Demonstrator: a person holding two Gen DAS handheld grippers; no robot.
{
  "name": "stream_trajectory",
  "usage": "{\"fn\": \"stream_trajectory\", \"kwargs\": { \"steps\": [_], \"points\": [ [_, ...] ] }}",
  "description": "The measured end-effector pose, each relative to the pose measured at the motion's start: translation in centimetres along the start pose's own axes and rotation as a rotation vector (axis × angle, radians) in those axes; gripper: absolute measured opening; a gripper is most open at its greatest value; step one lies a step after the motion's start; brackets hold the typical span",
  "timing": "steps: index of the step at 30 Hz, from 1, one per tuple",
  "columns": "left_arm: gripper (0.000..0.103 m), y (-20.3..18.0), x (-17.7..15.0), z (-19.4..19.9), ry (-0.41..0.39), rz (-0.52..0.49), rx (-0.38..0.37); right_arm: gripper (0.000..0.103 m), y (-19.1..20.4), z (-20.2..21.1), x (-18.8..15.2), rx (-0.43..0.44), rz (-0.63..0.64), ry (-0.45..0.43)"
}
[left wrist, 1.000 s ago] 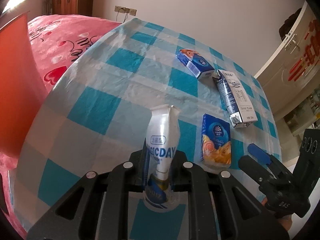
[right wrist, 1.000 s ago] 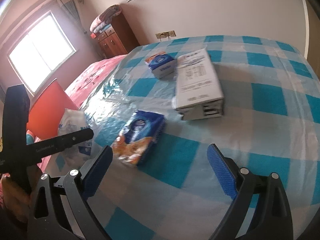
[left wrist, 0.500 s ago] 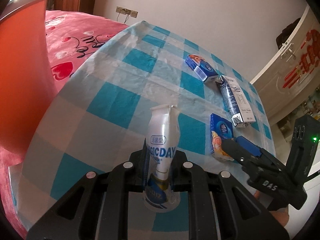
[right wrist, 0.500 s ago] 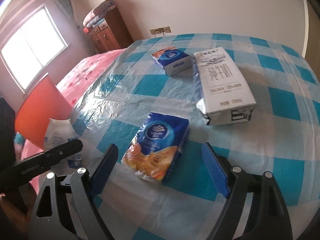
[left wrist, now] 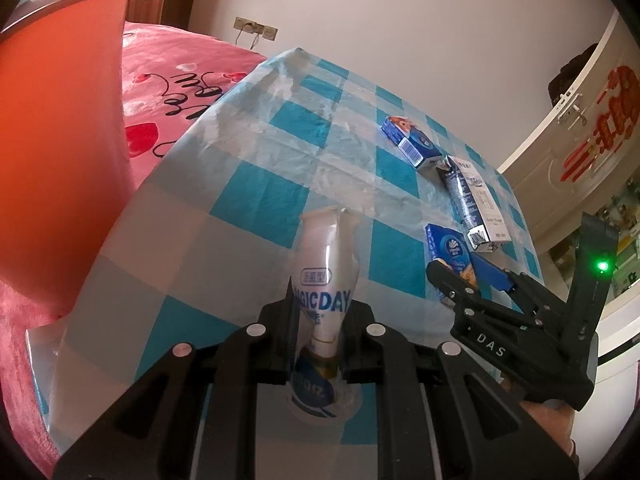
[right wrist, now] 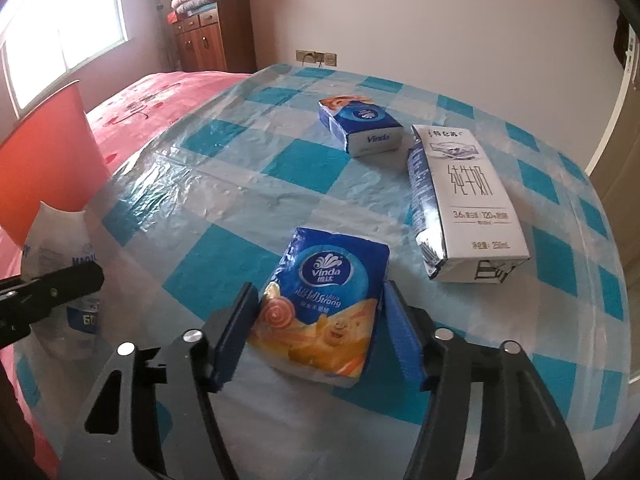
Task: Collect trash
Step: 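Hold the bottle in the left gripper while the right gripper grasps the blue Vinda snack pack, then carry the bottle and snack pack over the orange bucket and open both grippers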
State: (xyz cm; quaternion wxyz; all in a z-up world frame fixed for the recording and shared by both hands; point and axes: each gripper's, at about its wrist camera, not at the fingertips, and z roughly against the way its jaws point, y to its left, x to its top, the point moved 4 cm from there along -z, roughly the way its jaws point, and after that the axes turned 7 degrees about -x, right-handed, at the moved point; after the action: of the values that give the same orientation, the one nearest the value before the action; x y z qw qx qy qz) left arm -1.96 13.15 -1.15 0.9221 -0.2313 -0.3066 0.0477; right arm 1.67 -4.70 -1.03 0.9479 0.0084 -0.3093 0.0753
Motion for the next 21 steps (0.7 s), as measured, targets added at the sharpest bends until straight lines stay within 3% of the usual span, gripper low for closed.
{"fn": "stream_trajectory", "kwargs": {
  "steps": [9, 21],
  "points": [
    [0.017, 0.2, -0.2, 0.6, -0.014, 0.007, -0.034, 0.043, -0.7, 0.5, -0.3, 0.034, -0.041, -0.005],
    [0.017, -0.9, -0.3, 1.8, -0.039, -0.022, -0.072, 0.038, -1.0, 2.4, -0.6, 0.042, -0.067, -0.035]
  ]
}}
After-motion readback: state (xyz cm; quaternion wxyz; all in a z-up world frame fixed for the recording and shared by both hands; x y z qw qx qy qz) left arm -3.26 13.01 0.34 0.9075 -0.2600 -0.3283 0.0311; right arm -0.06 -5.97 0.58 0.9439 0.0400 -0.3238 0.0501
